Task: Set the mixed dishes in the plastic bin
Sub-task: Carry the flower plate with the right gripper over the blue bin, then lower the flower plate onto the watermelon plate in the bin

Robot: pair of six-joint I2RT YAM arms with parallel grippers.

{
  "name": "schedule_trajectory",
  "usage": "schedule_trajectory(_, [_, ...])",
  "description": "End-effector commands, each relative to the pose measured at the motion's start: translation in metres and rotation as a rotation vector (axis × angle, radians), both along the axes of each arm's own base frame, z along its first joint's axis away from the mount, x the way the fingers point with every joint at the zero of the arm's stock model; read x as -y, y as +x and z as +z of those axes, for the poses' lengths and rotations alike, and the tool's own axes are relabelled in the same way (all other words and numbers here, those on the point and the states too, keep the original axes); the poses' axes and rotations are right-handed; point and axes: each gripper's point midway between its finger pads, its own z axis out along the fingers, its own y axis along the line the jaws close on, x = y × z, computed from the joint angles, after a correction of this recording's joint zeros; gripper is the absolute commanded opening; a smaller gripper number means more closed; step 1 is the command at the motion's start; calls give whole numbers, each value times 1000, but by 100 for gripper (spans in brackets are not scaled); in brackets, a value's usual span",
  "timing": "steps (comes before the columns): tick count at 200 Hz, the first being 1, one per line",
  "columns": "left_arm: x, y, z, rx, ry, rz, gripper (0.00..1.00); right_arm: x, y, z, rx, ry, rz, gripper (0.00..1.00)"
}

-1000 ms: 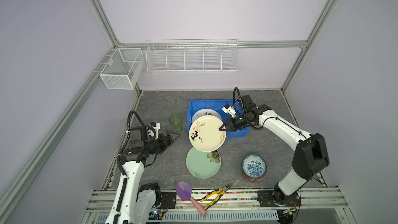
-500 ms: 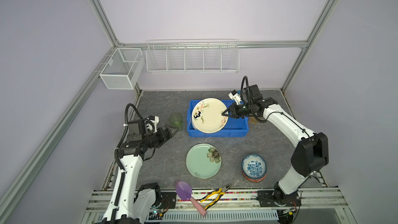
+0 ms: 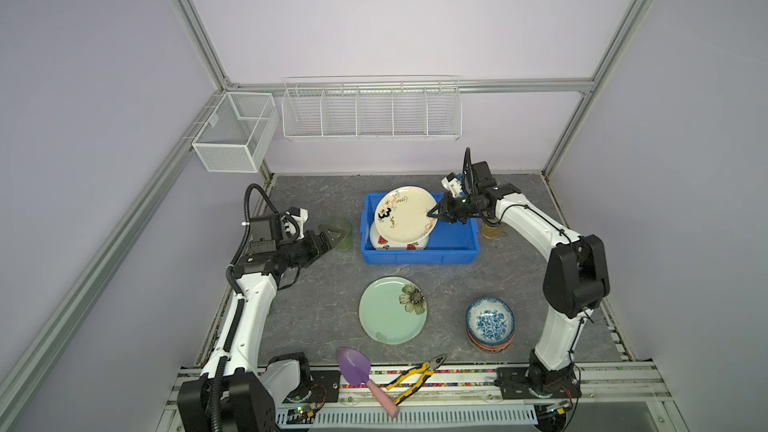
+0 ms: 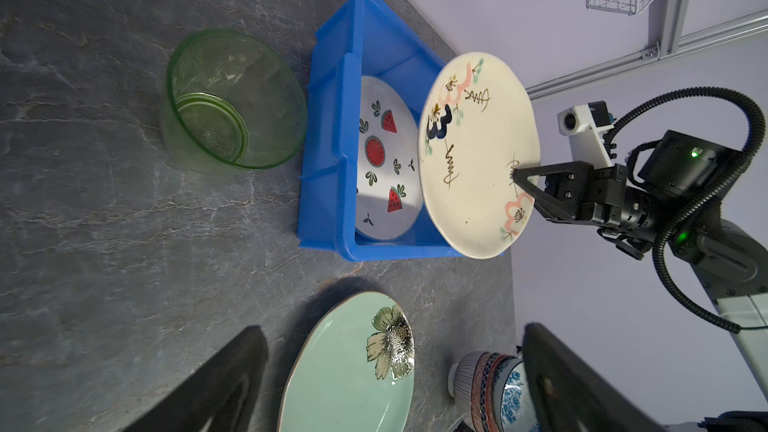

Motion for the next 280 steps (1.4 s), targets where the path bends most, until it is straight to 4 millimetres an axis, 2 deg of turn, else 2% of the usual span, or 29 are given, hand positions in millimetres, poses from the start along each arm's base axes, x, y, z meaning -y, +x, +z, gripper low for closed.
schedule_trajectory(1, [2, 2, -8, 22, -2, -24, 96, -10, 17, 32, 85, 83, 10, 7])
schedule_trajectory(103, [2, 3, -15, 4, -15, -22, 96, -14, 29, -20, 3, 55, -15, 7])
schedule_trajectory(224, [3, 3, -18, -12, -22, -26, 96, -31, 30, -55, -54, 50, -2, 7])
schedule_trajectory(280, [3, 3, -18, -10, -21, -25, 96, -33, 30, -74, -85, 42, -3, 8])
